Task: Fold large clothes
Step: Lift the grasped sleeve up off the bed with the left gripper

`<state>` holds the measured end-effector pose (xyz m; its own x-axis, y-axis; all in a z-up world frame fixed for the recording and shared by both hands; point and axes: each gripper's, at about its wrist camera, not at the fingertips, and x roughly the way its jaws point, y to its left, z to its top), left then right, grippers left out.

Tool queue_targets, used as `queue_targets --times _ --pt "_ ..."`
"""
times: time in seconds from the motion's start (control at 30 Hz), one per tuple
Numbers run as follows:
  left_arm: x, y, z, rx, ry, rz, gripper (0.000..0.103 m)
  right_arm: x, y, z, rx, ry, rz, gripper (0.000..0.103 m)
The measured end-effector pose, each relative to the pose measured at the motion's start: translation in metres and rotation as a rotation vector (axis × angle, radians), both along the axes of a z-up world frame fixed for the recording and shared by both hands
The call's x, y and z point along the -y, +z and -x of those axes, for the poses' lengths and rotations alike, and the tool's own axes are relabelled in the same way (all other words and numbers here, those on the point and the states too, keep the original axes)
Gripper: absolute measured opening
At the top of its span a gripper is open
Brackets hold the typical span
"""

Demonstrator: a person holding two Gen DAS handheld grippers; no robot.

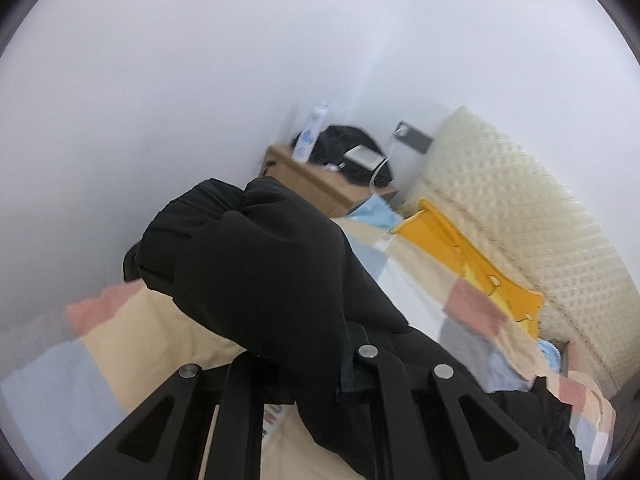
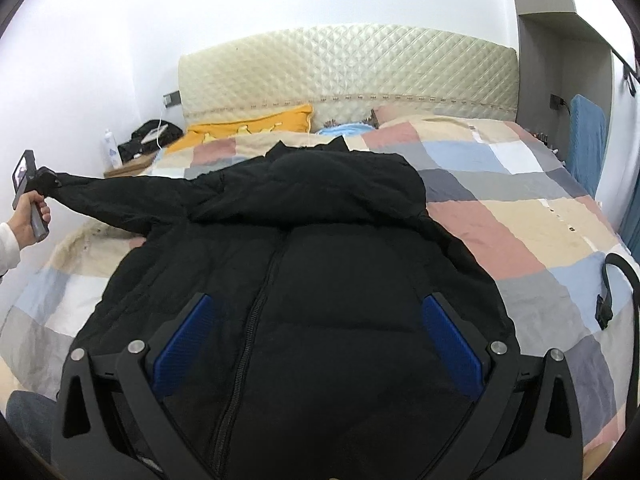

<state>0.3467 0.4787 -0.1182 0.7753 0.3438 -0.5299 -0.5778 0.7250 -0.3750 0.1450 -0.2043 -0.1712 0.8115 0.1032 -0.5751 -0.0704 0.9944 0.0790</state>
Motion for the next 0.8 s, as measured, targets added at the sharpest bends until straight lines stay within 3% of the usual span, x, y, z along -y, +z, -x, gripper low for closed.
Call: queue_targets --times 0.23,0.43,0.6,0.8 --pt "0.05 0.069 0.02 0.025 -0.07 -0.08 0.01 0.016 0.011 0.02 0.056 -0.015 -0.025 0.103" --pt "0.124 0.135 0.025 0.04 -0.175 -0.235 0.01 0.03 0.02 0.034 0.106 -0.033 -0.039 0.103" --pt "0.193 0.178 0.021 0.059 -0.281 -0.286 0.01 0.046 0.024 0.047 0.129 -0.038 -0.086 0.103" --pt "0.269 0.207 0.011 0.102 -0.341 -0.307 0.01 0.066 0.028 0.056 0.159 -0.059 -0.134 0.103"
